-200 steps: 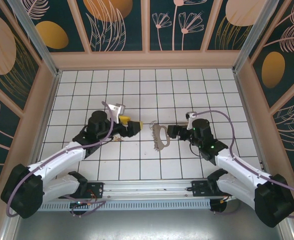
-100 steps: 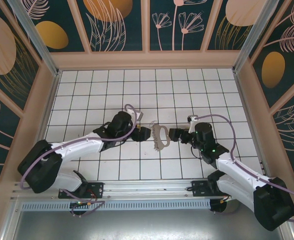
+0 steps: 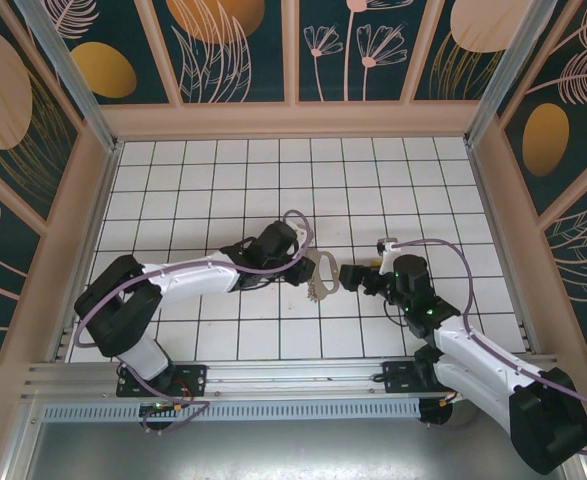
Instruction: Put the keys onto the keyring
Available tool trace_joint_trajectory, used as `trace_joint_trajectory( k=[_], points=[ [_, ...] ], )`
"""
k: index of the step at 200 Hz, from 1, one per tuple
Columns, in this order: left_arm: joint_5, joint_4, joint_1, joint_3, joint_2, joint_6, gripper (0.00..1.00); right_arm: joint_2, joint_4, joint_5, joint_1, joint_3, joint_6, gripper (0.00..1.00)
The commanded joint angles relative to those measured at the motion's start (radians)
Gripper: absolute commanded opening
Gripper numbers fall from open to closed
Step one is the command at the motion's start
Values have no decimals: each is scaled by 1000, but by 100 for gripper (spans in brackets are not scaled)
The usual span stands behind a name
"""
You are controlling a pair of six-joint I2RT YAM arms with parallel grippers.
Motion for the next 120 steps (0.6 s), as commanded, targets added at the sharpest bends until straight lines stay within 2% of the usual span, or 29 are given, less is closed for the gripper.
trace_joint_trajectory(
  k=[1, 54, 83, 120],
  points=[
    [-25, -67, -12, 40, 44, 41, 32, -11, 45, 2, -9, -10, 16, 99],
    [-32, -87, -26, 50, 65, 39, 33, -12, 47, 3, -9, -13, 16, 99],
    [-70, -148, -81, 52, 53, 39, 36, -20, 38, 4, -9, -13, 17, 99],
    [-95, -148, -137, 18, 31, -21, 38, -29, 37, 15, -11, -17, 22, 99]
  ],
)
